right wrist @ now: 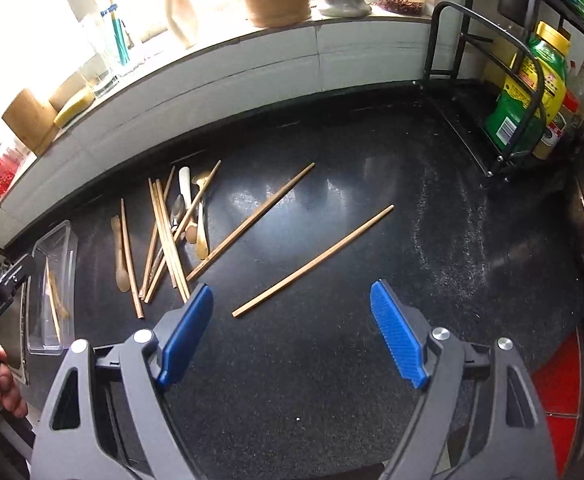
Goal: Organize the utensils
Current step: 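Reach both tools back to the pile and grasp a wooden spoon and chopstick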
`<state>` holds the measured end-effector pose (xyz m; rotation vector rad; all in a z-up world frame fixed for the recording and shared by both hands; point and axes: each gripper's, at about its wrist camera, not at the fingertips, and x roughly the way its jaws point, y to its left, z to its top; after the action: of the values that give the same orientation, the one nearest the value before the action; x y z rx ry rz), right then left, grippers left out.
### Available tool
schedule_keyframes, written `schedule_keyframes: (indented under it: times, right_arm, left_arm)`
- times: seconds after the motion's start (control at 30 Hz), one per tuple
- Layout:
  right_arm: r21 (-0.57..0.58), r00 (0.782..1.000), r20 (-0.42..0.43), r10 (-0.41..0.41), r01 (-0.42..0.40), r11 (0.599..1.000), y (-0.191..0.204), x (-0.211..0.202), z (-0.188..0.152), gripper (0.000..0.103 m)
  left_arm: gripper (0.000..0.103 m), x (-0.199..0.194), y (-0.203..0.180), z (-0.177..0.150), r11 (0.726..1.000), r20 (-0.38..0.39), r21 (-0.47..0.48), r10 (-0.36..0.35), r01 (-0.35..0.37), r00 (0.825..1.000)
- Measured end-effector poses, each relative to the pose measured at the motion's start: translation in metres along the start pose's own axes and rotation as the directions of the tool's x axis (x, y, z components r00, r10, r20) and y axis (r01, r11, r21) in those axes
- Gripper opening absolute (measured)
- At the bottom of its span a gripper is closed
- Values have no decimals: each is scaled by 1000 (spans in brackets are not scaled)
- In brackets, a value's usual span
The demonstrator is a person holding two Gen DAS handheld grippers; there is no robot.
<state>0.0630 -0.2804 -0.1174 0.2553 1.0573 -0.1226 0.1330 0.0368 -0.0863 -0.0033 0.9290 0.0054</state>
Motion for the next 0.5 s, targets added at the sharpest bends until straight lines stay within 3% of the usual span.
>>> schedule_keyframes:
  times: [0.13, 0.3, 0.5]
  right_arm:
    - [0, 999, -21, -39, 39, 999, 0, 21, 6, 79]
    - [17, 990, -87, -115, 116, 993, -11, 72, 8, 79]
    - [128, 970, -190, -153, 179, 976, -34, 129, 4, 79]
  left_arm:
    - [85, 28, 5, 0, 999, -18, -23, 37, -38, 999]
    - [85, 90, 9, -8, 993, -58, -34, 114, -116, 992]
    - [83, 151, 19, -11, 988, -111, -102, 104, -116, 988]
